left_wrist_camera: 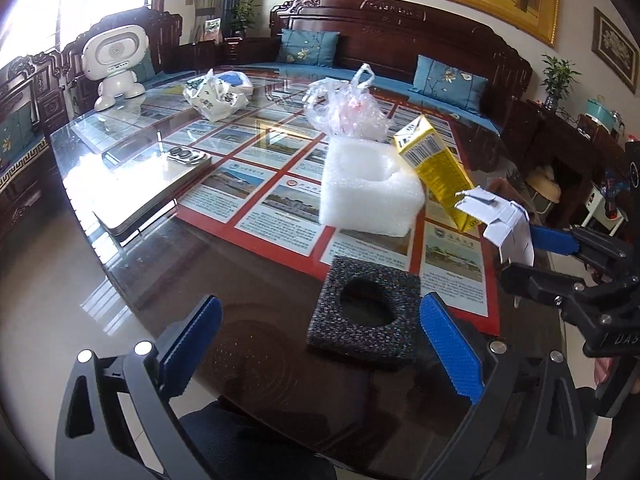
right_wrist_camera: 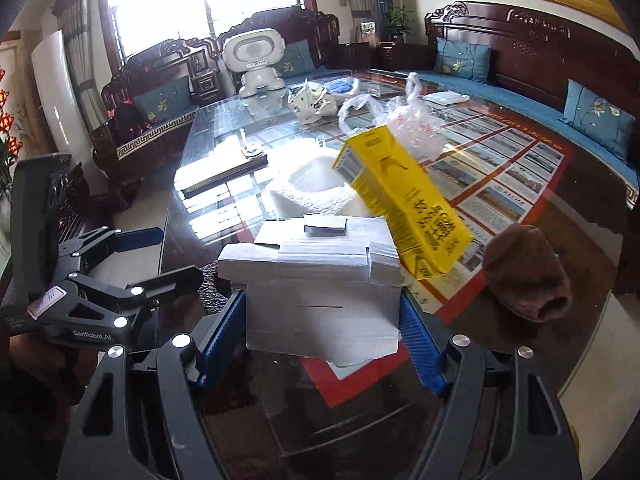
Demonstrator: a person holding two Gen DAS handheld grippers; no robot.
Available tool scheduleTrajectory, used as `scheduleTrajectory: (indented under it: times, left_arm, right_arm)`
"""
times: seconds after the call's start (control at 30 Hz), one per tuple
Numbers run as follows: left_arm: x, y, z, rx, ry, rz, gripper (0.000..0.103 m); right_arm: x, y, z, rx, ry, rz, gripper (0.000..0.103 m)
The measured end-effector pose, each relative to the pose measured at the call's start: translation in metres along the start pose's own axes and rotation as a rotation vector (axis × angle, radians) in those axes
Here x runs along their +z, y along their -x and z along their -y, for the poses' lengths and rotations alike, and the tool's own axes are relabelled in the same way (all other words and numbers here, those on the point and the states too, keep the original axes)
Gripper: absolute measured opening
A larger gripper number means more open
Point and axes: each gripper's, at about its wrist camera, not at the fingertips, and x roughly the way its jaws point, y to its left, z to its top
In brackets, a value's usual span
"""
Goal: Collect trash
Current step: 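Grasp the black foam square with the left tool while the right tool holds the white paper box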
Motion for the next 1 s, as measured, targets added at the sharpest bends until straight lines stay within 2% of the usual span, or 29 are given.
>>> scheduleTrajectory:
  times: [0.1, 0.23, 0.53, 0.6, 0.67, 0.83, 0.9, 0.93, 1.0]
  left_arm:
    - [0.0, -0.008, 0.016, -0.036, -0.032, -0.02, 0.099]
    - [0.0, -0.021, 0.031, -0.049, -0.062, -0.042, 0.099]
    - [0.002, -0.043, 0.046, -0.036, -0.111, -0.07, 0.099]
    - [0.003, -0.042, 0.045, -0.04, -0.099, -0.069, 0.092]
    - [0.005, -0.041, 0.044, -0.043, -0.095, -0.069, 0.072]
    - [0.006, -0.04, 0.042, -0.039, -0.102, -0.071, 0.064]
    - [0.007, -0.037, 0.042, -0.038, -0.105, -0.068, 0.035]
    - [0.008, -0.038, 0.042, -0.068, -0.104, -0.087, 0.015]
    - [0.01, -0.039, 0.041, -0.079, -0.092, -0.095, 0.018]
  right_arm:
    - [-0.005, 0.009, 0.006, -0.011, -0.019, 0.007, 0.072]
    - [-0.013, 0.015, 0.011, -0.018, -0.04, 0.008, 0.072]
    - [-0.031, 0.027, 0.017, -0.02, -0.067, 0.001, 0.072]
    - [-0.031, 0.028, 0.017, -0.022, -0.067, 0.002, 0.072]
    - [-0.032, 0.03, 0.017, -0.02, -0.069, 0.006, 0.072]
    - [-0.034, 0.033, 0.02, -0.014, -0.082, 0.018, 0.072]
    - [-0.035, 0.035, 0.02, -0.014, -0.085, 0.023, 0.072]
    - [-0.036, 0.037, 0.021, -0.015, -0.088, 0.027, 0.072]
    - [-0.037, 0.039, 0.022, -0.013, -0.092, 0.029, 0.072]
